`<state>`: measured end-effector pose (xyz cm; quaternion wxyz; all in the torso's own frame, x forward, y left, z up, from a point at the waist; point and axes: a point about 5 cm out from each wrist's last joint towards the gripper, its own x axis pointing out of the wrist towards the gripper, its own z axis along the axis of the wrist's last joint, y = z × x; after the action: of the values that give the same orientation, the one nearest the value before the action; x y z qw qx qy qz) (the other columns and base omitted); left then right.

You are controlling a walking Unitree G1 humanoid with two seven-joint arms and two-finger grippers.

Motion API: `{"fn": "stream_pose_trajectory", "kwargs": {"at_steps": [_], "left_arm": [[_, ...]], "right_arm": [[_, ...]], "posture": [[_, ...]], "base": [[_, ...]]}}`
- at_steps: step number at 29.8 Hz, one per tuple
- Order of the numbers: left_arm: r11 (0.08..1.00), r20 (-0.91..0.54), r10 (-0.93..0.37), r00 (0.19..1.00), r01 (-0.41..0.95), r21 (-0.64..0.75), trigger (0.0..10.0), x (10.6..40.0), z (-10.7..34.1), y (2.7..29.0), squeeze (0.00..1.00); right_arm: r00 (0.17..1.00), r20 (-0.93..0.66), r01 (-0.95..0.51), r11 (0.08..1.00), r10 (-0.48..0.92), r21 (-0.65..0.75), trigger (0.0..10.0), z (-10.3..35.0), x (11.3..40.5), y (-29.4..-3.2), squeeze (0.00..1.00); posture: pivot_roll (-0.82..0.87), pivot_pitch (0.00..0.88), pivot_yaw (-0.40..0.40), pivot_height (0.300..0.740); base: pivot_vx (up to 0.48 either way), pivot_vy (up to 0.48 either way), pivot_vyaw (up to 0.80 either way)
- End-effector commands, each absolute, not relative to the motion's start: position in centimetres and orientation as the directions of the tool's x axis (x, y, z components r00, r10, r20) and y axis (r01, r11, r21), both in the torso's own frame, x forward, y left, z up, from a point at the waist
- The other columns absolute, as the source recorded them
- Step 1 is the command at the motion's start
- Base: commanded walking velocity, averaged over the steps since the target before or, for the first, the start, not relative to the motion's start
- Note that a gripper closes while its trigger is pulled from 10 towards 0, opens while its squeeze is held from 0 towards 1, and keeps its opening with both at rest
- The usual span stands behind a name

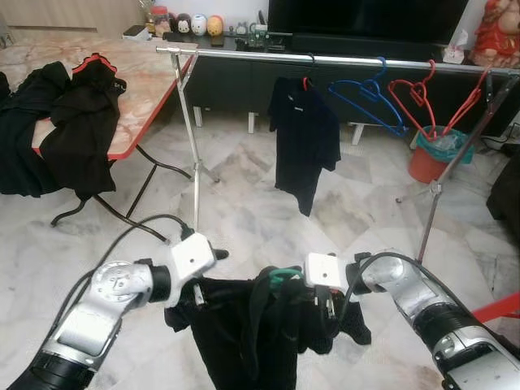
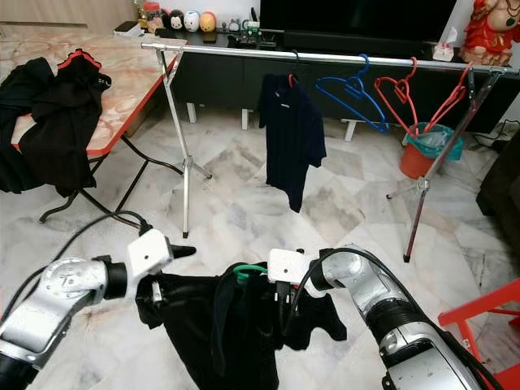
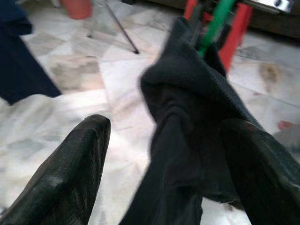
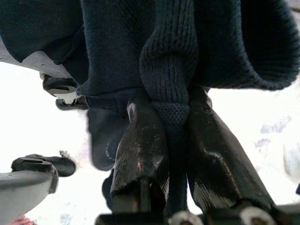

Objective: Hang hanger

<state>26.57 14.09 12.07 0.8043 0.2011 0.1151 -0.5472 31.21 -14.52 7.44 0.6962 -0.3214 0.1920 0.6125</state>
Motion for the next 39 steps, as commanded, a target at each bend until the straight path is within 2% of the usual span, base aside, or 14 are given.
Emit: {"fn": "stream_pose_trajectory", "kwargs": {"at_steps": [1, 13, 15, 16, 17, 18, 19, 20, 31, 39], "left_arm": [[0.28, -0.418, -0.838, 0.351, 0.934, 0.222, 10.0, 26.7, 12.2, 13.5, 0.0], [0.225, -0.435, -0.851, 0.292, 0.954, 0.201, 10.0, 26.6, 11.1, 12.1, 0.0], [0.226, -0.431, -0.855, 0.289, 0.955, 0.192, 9.6, 26.6, 10.9, 11.8, 0.0], [0.228, -0.432, -0.854, 0.291, 0.955, 0.191, 5.5, 26.6, 10.8, 11.7, 0.0], [0.229, -0.433, -0.853, 0.291, 0.954, 0.191, 5.5, 26.6, 10.7, 11.7, 0.0], [0.234, -0.432, -0.853, 0.294, 0.954, 0.187, 2.8, 26.6, 10.6, 11.6, 0.0], [0.235, -0.431, -0.853, 0.294, 0.954, 0.186, 2.8, 26.6, 10.6, 11.6, 0.0], [0.236, -0.431, -0.853, 0.294, 0.954, 0.183, 0.0, 26.5, 10.5, 11.6, 0.0], [0.225, -0.431, -0.859, 0.277, 0.96, 0.168, 0.0, 26.3, 10.3, 11.6, 0.0], [0.185, -0.461, -0.858, 0.226, 0.974, 0.133, 0.0, 25.7, 10.0, 11.8, 0.0]], "right_arm": [[0.18, -0.62, -0.967, 0.021, 0.764, -0.255, 0.0, 8.4, 31.5, -13.6, 0.0], [0.139, -0.592, -0.964, -0.029, 0.794, -0.265, 0.0, 9.3, 31.1, -12.9, 0.0], [0.139, -0.591, -0.963, -0.031, 0.794, -0.268, 0.0, 9.3, 31.1, -12.8, 0.0], [0.139, -0.589, -0.963, -0.031, 0.796, -0.269, 0.0, 9.4, 31.1, -12.7, 0.0], [0.14, -0.588, -0.962, -0.031, 0.797, -0.27, 0.0, 9.4, 31.1, -12.7, 0.0], [0.14, -0.586, -0.962, -0.031, 0.798, -0.272, 0.0, 9.4, 31.1, -12.6, 0.0], [0.139, -0.586, -0.962, -0.032, 0.798, -0.272, 0.0, 9.4, 31.1, -12.6, 0.0], [0.139, -0.585, -0.962, -0.032, 0.799, -0.272, 0.0, 9.5, 31.1, -12.6, 0.0], [0.138, -0.579, -0.962, -0.031, 0.804, -0.272, 0.0, 9.6, 31.0, -12.5, 0.0], [0.15, -0.581, -0.96, -0.022, 0.8, -0.278, 0.0, 9.5, 31.0, -12.5, 0.0]], "posture": [[0.07, 0.0, -0.044, 0.74], [0.06, 0.0, -0.038, 0.74], [0.05, 0.0, -0.037, 0.74], [0.05, 0.0, -0.036, 0.74], [0.05, 0.0, -0.036, 0.74], [0.05, 0.0, -0.035, 0.74], [0.05, 0.0, -0.035, 0.74], [0.05, 0.0, -0.035, 0.74], [0.05, 0.0, -0.035, 0.74], [0.05, 0.0, -0.034, 0.74]], "base": [[0.0, 0.0, 0.0], [0.0, 0.0, 0.0], [0.0, 0.0, 0.0], [0.0, 0.0, 0.0], [0.0, 0.0, 0.0], [0.0, 0.0, 0.0], [0.0, 0.0, 0.0], [0.0, 0.0, 0.0], [0.0, 0.0, 0.0], [0.0, 0.0, 0.0]]}}
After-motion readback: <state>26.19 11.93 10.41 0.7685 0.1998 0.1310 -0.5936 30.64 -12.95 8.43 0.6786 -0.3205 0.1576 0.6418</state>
